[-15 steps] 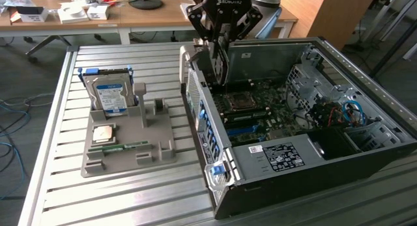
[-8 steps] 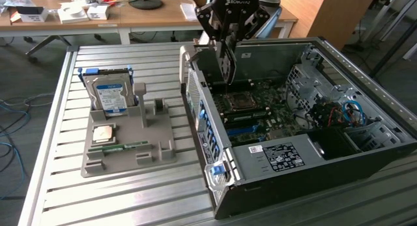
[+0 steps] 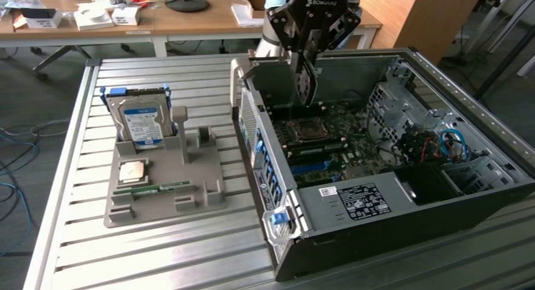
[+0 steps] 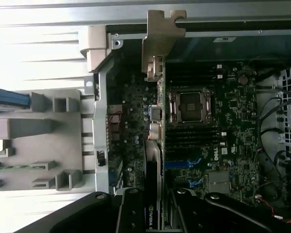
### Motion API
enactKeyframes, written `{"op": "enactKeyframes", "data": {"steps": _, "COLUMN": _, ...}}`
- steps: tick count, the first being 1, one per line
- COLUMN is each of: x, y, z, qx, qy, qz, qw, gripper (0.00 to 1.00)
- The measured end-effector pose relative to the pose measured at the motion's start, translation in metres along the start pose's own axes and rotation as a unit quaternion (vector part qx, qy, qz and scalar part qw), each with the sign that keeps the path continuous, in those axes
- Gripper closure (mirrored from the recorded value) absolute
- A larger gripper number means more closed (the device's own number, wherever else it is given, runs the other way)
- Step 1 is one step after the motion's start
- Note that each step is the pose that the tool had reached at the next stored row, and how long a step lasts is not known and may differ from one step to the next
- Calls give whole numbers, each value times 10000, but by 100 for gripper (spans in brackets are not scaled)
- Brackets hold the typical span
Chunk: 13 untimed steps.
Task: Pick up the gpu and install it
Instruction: 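Pick up the gpu and move the gpu toward the slot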
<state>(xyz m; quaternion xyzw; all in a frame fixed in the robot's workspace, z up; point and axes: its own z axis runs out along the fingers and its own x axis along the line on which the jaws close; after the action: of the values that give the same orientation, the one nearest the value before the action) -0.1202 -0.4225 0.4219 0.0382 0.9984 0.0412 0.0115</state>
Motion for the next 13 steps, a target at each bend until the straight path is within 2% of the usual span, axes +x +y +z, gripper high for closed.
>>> {"op": "enactKeyframes", "data": {"steps": 13, "x": -419, "y": 32, "z": 11, "qx": -32, "qy": 2, "qz": 2, "qw": 10000, "gripper": 74}}
